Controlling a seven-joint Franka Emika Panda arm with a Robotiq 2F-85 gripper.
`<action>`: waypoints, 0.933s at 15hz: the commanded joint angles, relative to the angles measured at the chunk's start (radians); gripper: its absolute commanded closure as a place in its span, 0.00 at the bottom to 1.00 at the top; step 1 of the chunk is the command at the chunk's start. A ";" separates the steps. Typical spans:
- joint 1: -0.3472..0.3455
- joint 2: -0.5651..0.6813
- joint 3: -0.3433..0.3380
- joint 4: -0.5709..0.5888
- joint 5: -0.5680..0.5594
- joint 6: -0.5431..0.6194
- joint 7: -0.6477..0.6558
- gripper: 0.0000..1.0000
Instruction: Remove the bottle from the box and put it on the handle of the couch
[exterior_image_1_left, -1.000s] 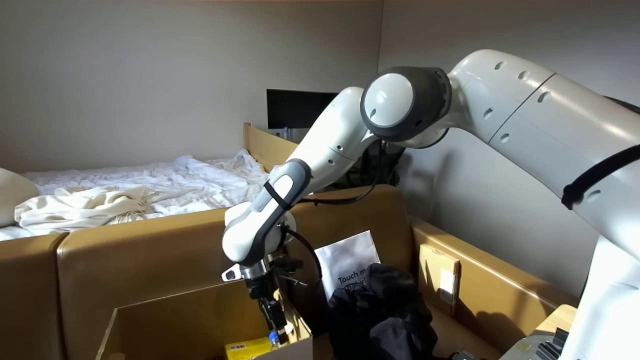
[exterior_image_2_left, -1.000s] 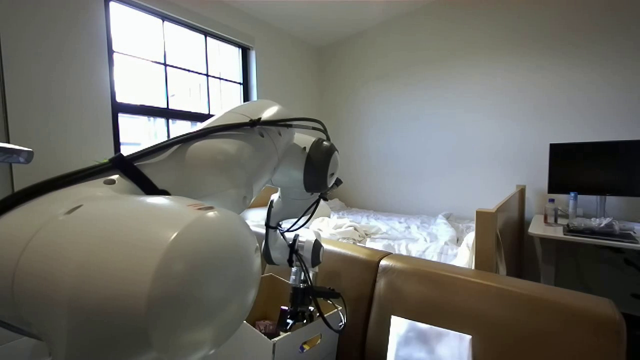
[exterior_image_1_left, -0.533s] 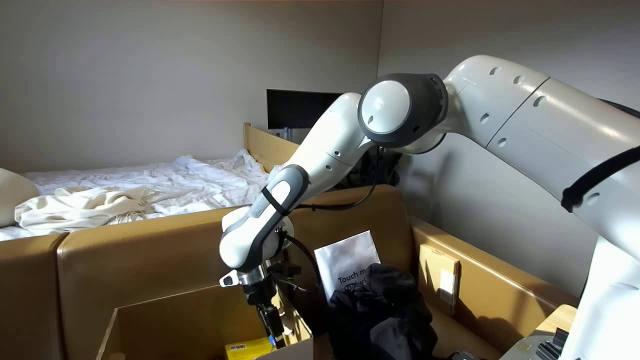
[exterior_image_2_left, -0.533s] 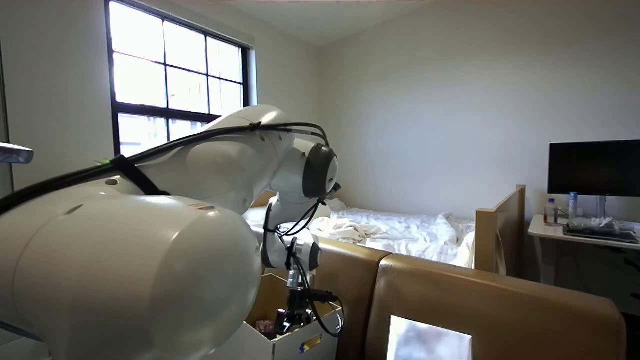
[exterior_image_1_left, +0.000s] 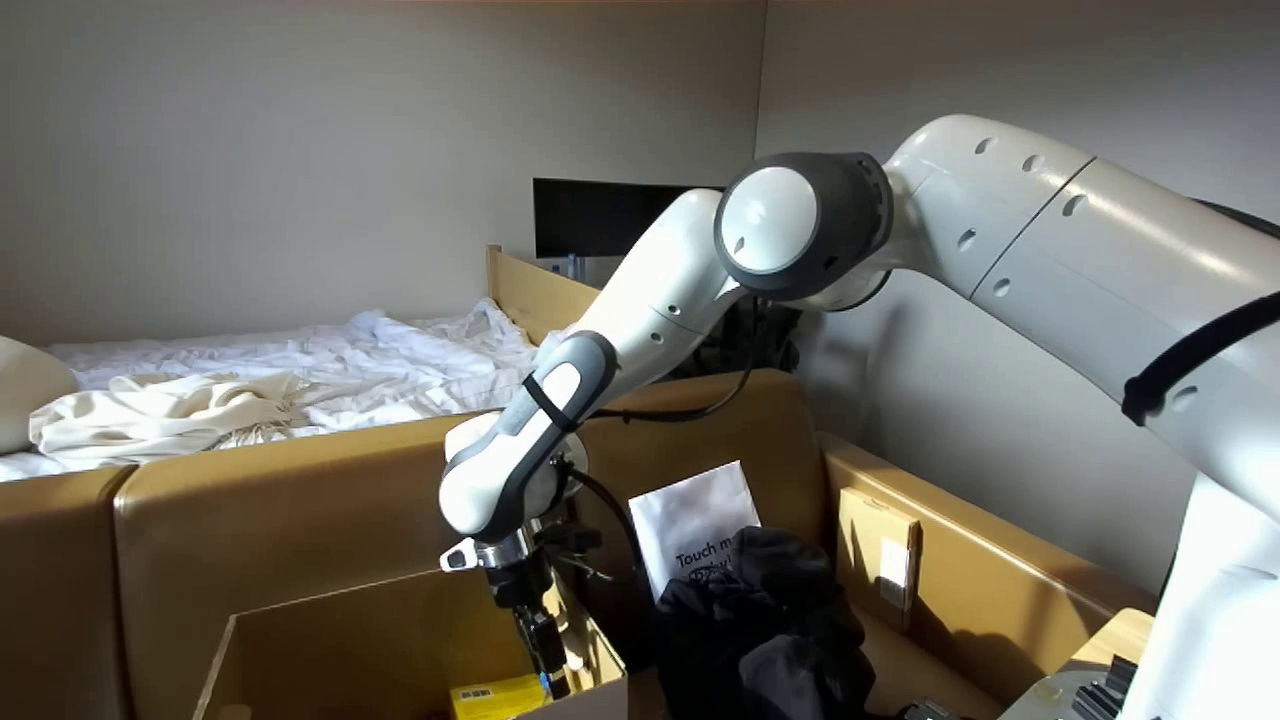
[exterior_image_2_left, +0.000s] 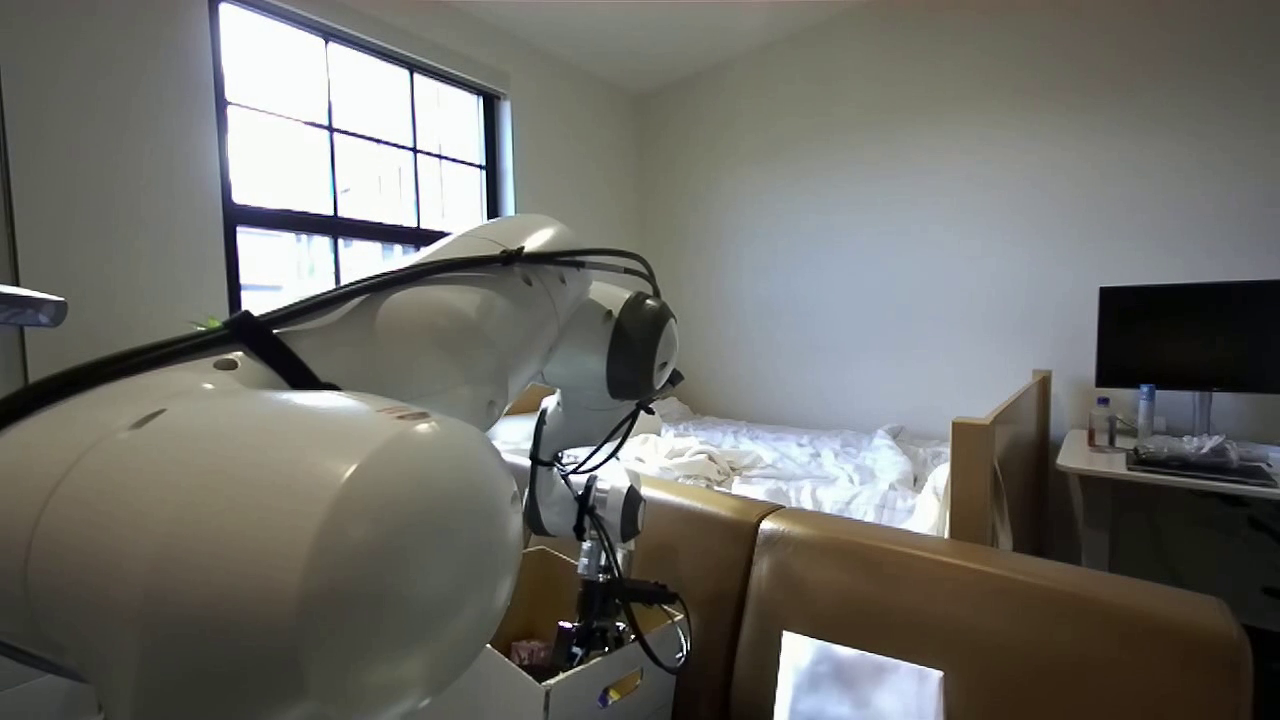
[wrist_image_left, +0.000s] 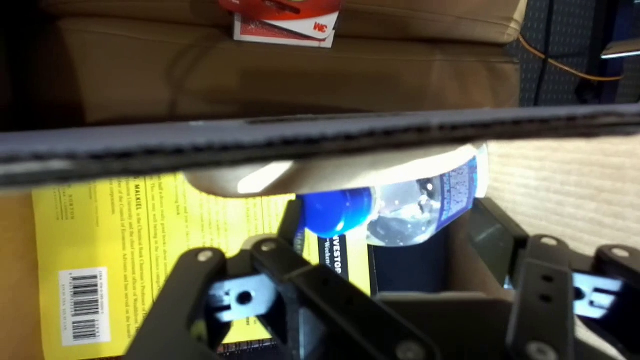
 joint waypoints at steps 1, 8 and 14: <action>-0.010 -0.010 0.006 -0.009 -0.013 -0.027 0.007 0.46; -0.058 -0.088 0.053 -0.069 0.025 0.027 -0.023 0.92; -0.086 -0.227 0.104 -0.181 0.047 0.093 -0.002 0.94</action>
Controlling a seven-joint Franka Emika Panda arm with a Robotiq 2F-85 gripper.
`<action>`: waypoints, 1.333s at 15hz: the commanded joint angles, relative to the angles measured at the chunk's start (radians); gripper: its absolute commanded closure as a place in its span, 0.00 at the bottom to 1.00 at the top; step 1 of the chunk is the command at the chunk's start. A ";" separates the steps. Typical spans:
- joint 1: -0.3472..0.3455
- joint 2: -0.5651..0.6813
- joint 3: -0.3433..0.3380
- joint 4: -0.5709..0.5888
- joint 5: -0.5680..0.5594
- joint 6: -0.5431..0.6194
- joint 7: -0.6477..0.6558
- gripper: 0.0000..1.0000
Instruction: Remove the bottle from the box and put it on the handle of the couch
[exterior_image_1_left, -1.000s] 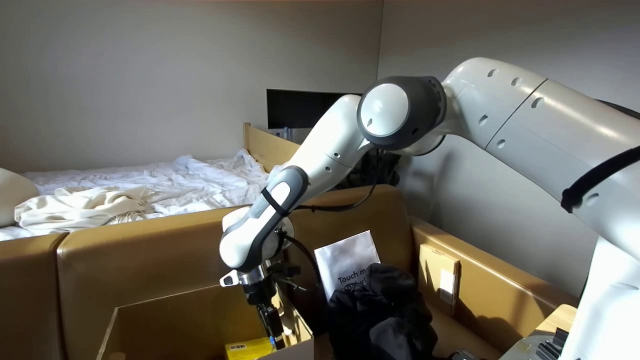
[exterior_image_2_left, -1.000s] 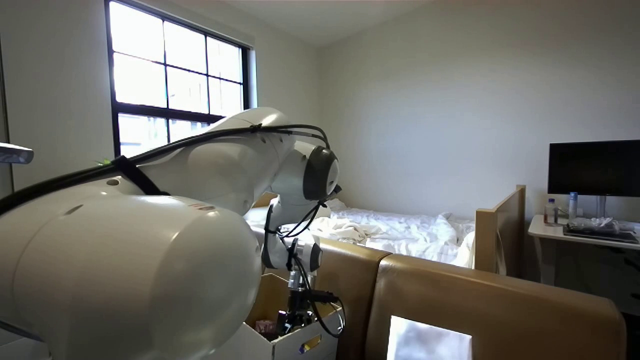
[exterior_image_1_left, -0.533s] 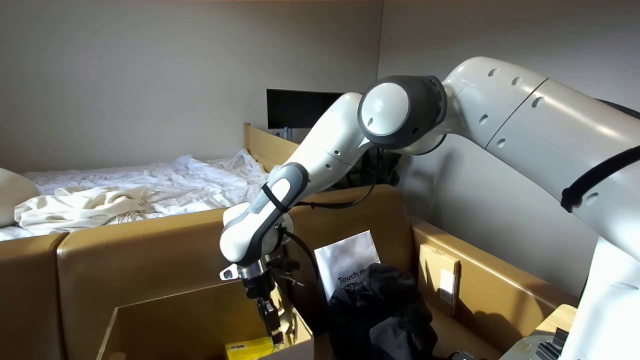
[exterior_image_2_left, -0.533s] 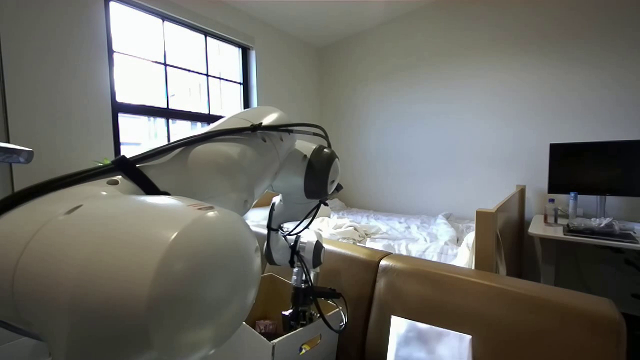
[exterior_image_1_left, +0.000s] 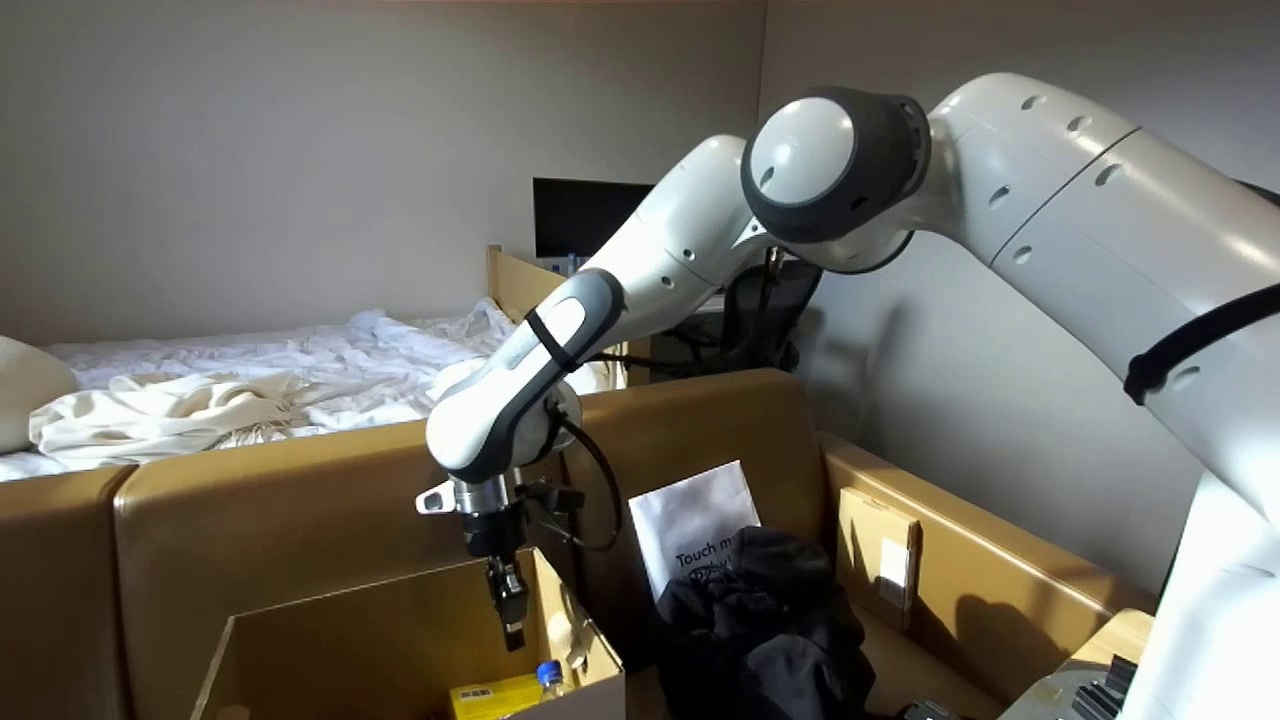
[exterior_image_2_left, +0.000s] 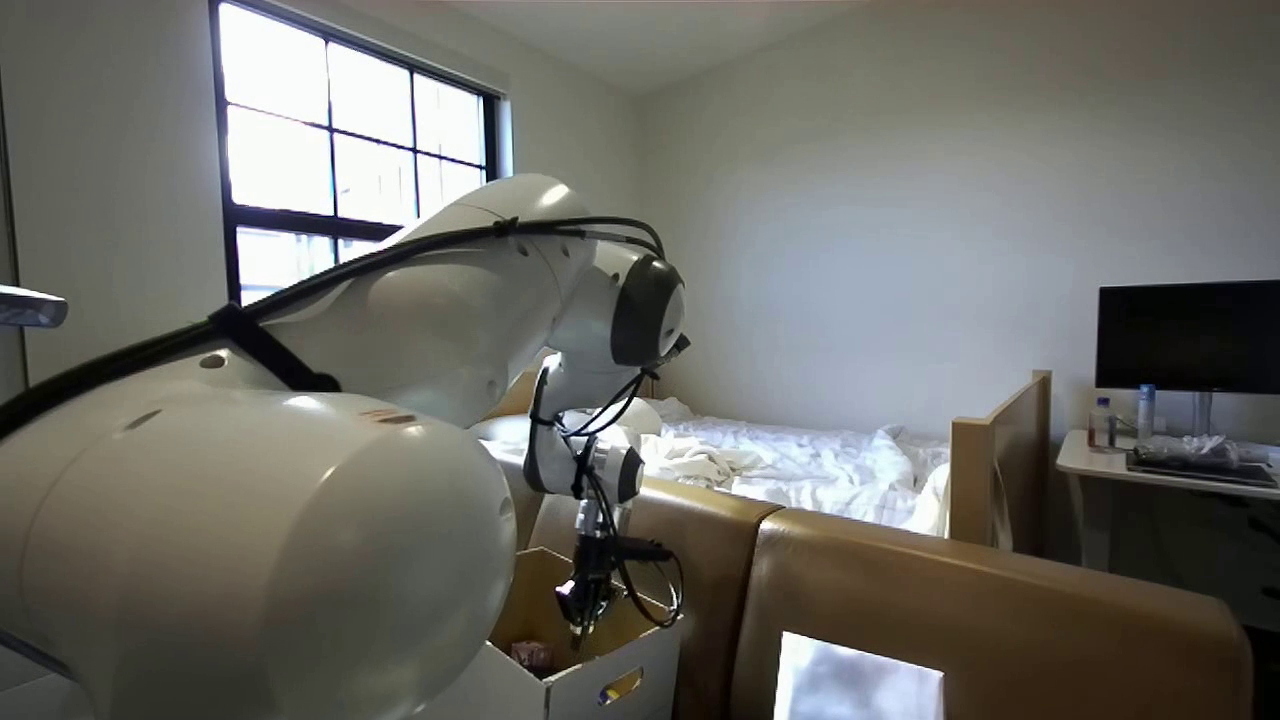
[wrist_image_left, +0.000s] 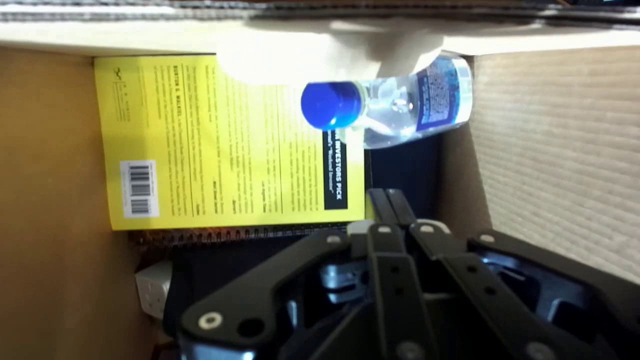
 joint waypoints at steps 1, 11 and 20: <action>-0.010 -0.116 0.000 -0.127 0.014 0.050 0.025 0.95; 0.117 0.018 -0.139 0.016 -0.076 -0.143 0.342 0.27; 0.106 0.071 -0.130 0.131 -0.077 -0.137 0.432 0.00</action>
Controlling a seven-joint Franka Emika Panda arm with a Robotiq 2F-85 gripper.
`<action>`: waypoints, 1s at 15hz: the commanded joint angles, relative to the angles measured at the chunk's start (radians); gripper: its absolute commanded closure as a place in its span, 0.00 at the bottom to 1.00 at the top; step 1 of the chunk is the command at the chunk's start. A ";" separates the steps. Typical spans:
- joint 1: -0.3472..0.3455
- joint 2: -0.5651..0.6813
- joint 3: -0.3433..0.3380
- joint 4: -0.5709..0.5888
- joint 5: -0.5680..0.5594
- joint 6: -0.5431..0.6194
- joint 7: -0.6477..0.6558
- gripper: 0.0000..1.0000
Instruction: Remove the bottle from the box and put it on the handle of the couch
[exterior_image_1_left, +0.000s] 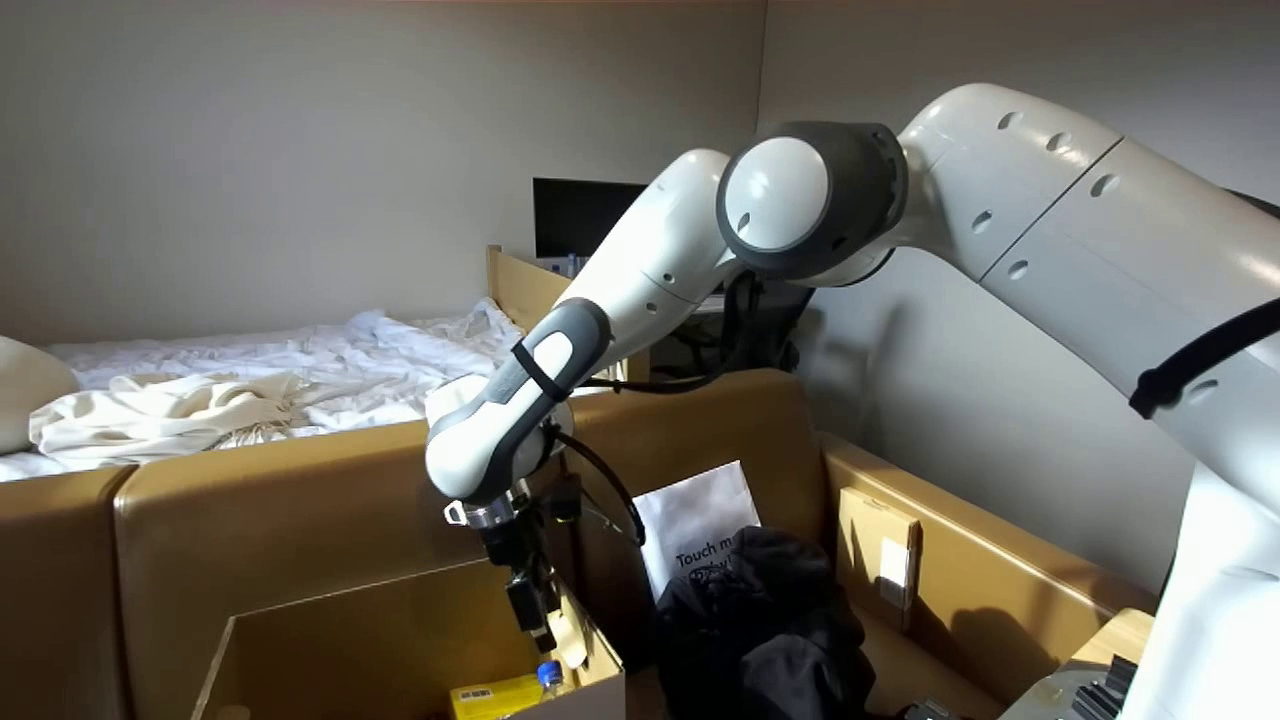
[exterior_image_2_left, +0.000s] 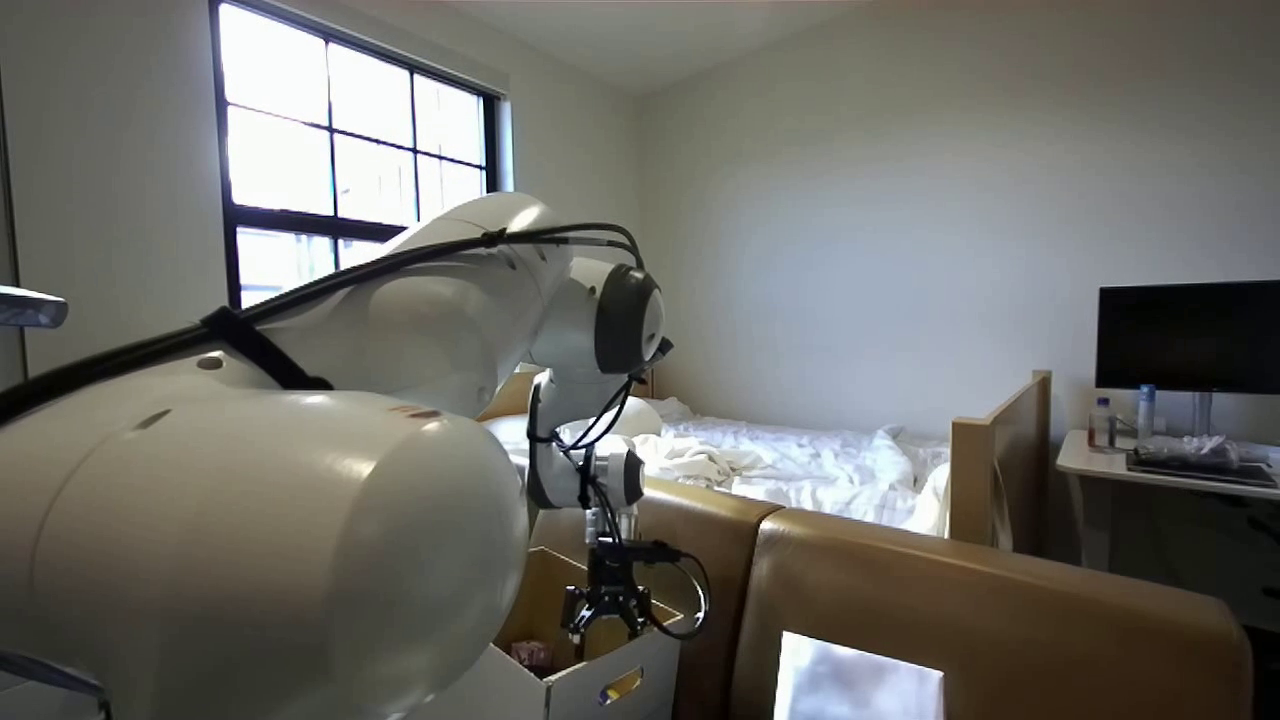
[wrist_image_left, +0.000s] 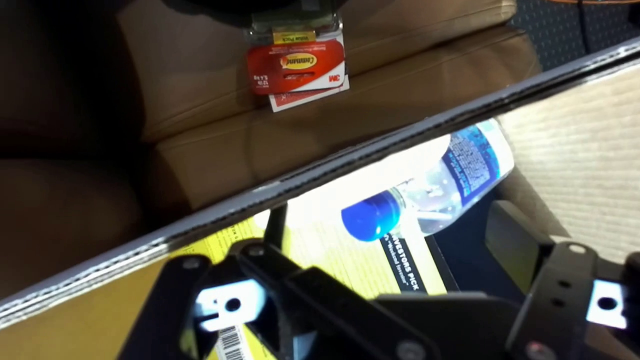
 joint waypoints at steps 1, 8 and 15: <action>-0.015 0.031 0.030 0.047 -0.003 -0.006 0.015 0.00; -0.008 0.058 0.075 0.064 -0.019 0.094 -0.035 0.00; 0.057 0.051 0.006 0.099 -0.116 0.096 0.043 0.00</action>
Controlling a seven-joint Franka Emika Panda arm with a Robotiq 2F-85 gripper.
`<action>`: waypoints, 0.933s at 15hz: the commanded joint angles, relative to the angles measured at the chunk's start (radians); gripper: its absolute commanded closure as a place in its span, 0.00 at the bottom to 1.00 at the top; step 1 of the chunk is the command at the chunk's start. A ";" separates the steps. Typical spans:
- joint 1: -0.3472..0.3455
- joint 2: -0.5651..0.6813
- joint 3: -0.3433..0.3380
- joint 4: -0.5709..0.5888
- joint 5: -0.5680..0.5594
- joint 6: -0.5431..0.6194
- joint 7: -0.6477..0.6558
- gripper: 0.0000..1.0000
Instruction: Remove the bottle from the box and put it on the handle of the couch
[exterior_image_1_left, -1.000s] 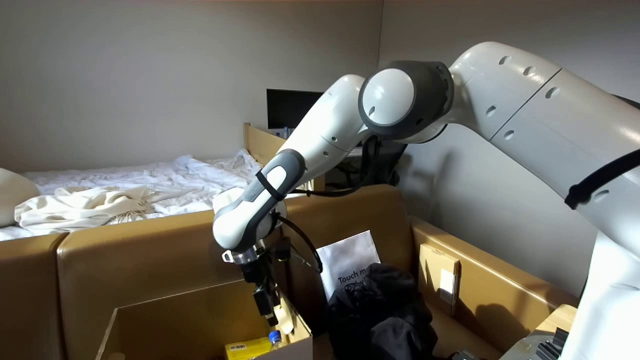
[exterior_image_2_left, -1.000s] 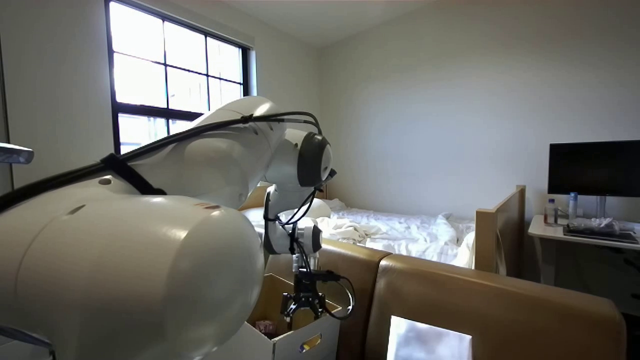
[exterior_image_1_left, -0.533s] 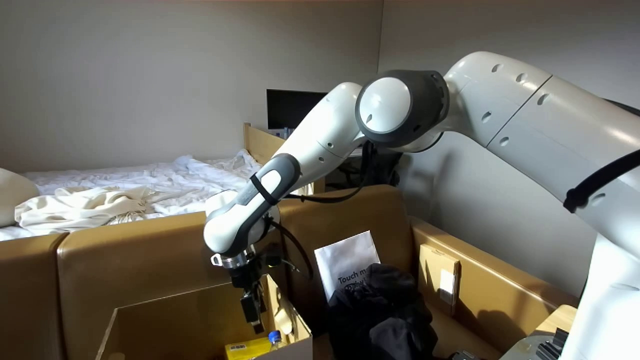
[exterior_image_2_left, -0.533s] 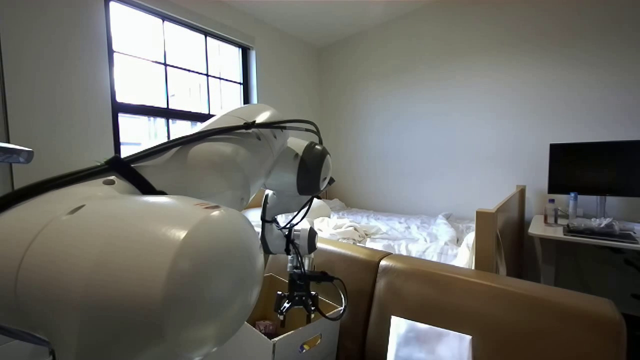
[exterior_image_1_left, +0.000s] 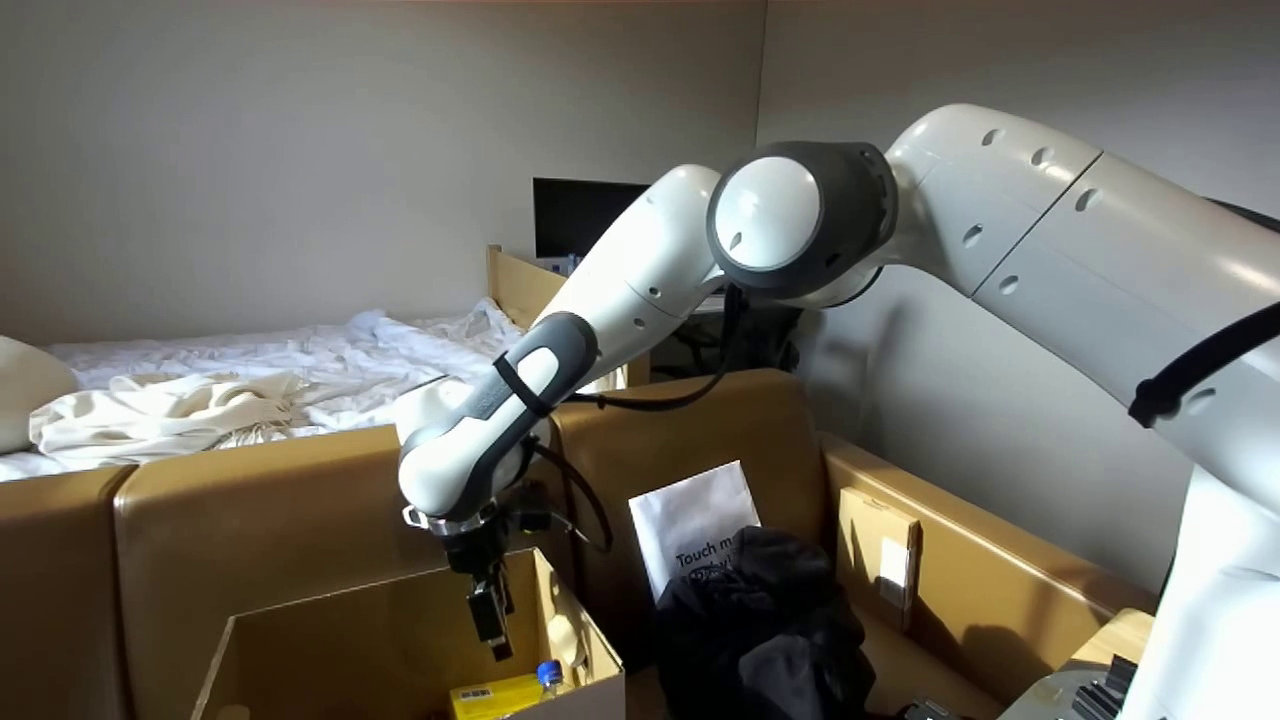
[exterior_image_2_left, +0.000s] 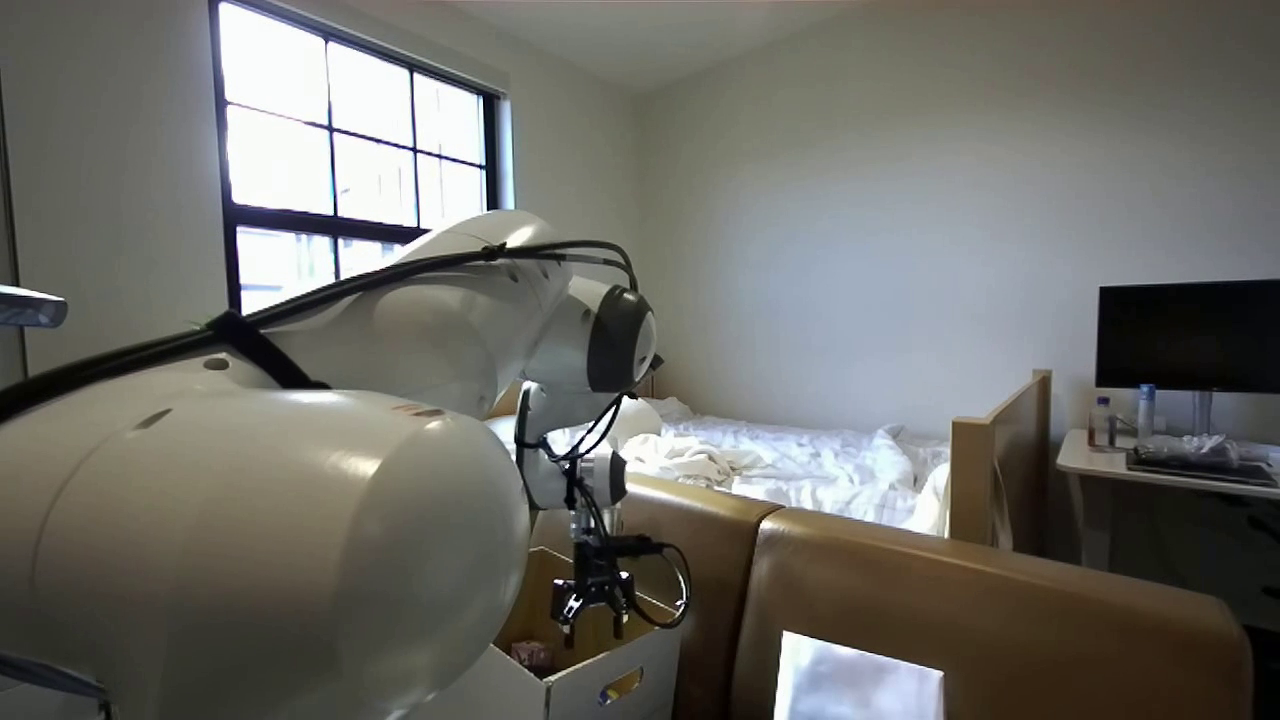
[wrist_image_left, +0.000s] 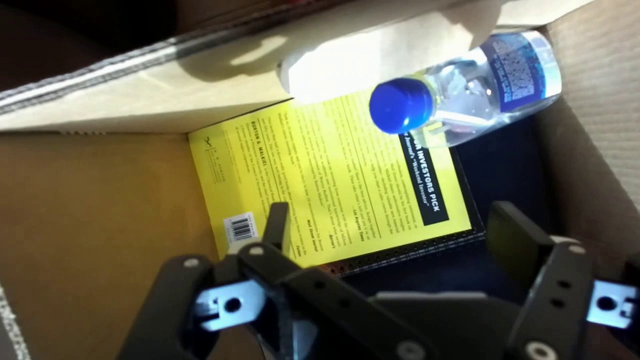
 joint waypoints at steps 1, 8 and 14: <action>0.053 0.001 -0.056 0.035 -0.070 -0.016 0.062 0.00; 0.135 0.051 -0.136 0.111 -0.169 -0.122 0.168 0.00; 0.118 0.060 -0.113 0.115 -0.154 -0.126 0.143 0.00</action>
